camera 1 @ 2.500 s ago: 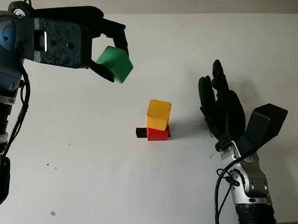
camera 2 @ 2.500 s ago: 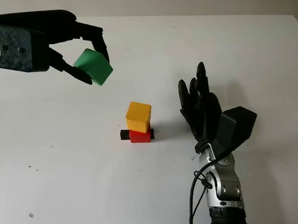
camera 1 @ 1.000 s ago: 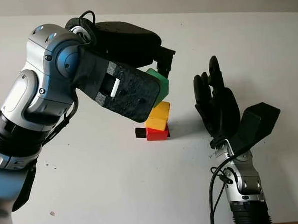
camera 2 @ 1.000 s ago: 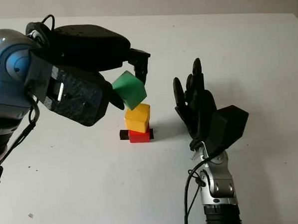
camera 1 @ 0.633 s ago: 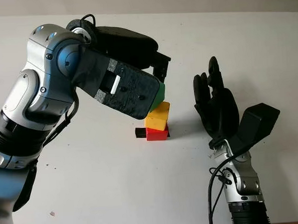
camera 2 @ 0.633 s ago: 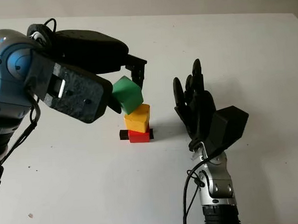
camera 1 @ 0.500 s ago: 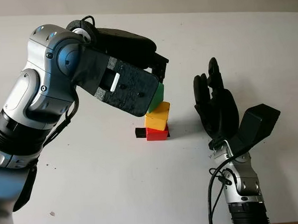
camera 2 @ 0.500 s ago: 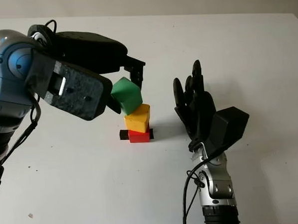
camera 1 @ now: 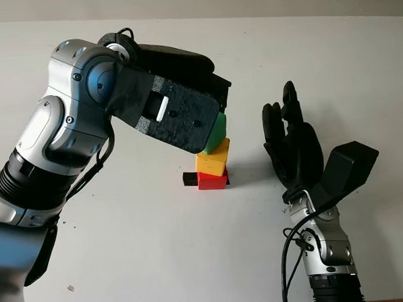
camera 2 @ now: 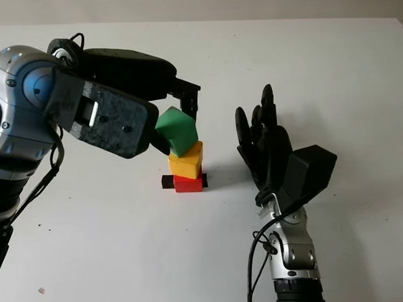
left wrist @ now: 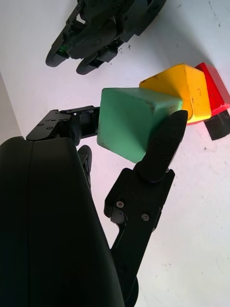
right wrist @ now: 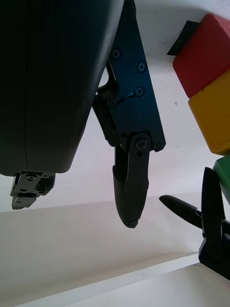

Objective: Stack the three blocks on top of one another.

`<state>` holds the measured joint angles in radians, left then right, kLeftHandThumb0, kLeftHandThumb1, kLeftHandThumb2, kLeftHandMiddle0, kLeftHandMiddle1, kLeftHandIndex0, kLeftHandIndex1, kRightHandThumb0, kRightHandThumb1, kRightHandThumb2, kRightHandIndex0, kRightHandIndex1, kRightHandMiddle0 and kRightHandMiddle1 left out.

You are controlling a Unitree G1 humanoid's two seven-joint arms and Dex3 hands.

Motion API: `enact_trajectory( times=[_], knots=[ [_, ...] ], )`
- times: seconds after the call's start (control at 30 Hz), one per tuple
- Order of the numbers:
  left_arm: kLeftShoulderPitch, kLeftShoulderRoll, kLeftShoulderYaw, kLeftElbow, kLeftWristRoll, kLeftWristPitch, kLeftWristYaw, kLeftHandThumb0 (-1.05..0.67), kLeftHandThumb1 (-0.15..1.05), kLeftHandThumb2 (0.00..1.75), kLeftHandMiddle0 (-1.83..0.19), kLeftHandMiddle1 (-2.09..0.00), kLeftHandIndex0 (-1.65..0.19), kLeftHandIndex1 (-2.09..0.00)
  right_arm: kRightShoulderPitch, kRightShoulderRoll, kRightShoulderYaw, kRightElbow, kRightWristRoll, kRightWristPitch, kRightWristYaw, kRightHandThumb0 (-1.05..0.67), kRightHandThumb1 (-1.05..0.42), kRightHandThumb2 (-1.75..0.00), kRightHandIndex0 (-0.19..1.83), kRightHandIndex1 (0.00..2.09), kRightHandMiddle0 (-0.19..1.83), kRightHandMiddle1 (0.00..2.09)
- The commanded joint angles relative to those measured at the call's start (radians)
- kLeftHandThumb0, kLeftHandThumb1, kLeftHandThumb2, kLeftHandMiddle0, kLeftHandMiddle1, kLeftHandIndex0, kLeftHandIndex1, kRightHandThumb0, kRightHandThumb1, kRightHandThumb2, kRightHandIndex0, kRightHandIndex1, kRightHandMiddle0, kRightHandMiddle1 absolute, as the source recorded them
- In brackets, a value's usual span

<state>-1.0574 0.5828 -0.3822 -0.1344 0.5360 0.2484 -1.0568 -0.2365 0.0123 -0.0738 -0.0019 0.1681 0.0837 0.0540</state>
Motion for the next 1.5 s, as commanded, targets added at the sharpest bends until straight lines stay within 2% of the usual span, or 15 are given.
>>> enact_trajectory(
  times=[0.0,0.63,0.97,1.07,1.17,1.27,1.4,1.47],
  knots=[
    [0.004,-0.003,-0.004,-0.004,0.002,-0.001,0.005,-0.40,1.02,0.05,-0.27,-0.05,-0.34,-1.30,0.013,0.001,0.000,-0.021,0.001,-0.002,-0.001,-0.63,-1.05,-0.41,-0.19,0.00,-0.19,0.00],
    [-0.003,-0.007,-0.001,-0.004,-0.028,0.032,-0.008,-0.39,1.01,0.05,-0.30,-0.06,-0.31,-1.24,0.012,0.002,0.002,-0.013,0.000,-0.006,0.001,-0.64,-1.05,-0.41,-0.19,0.00,-0.19,0.00],
    [-0.008,-0.004,-0.011,-0.015,-0.036,0.054,-0.018,-0.37,0.98,0.05,-0.27,-0.05,-0.42,-1.18,0.014,0.004,0.001,-0.013,0.003,-0.006,0.004,-0.64,-1.05,-0.42,-0.19,0.00,-0.19,0.00],
    [-0.005,-0.003,-0.015,-0.025,-0.029,0.066,-0.028,-0.38,0.98,0.06,-0.27,-0.05,-0.39,-1.16,0.016,0.007,0.001,-0.021,0.007,0.003,0.001,-0.65,-1.05,-0.40,-0.19,0.00,-0.19,0.00],
    [-0.001,-0.002,-0.017,-0.030,-0.027,0.064,-0.030,-0.40,1.00,0.06,-0.27,-0.05,-0.30,-1.23,0.019,0.006,0.003,-0.027,0.005,0.007,0.000,-0.65,-1.05,-0.40,-0.19,0.00,-0.19,0.00],
    [0.005,-0.001,-0.018,-0.031,-0.028,0.049,-0.025,-0.43,1.01,0.06,-0.21,-0.03,-0.26,-1.25,0.022,0.004,0.004,-0.029,0.001,0.008,-0.002,-0.65,-1.05,-0.41,-0.19,0.00,-0.19,0.00],
    [0.012,0.001,-0.014,-0.029,-0.040,0.033,-0.027,-0.53,1.01,0.05,-0.11,-0.01,-0.20,-1.20,0.022,0.005,0.001,-0.023,0.001,-0.004,0.000,-0.65,-1.05,-0.41,-0.19,0.00,-0.19,0.00],
    [0.013,0.002,-0.011,-0.030,-0.047,0.040,-0.034,-0.56,1.00,0.05,-0.07,-0.02,-0.14,-1.10,0.022,0.005,0.001,-0.024,0.003,-0.002,0.002,-0.65,-1.05,-0.41,-0.19,0.00,-0.19,0.00]
  ],
)
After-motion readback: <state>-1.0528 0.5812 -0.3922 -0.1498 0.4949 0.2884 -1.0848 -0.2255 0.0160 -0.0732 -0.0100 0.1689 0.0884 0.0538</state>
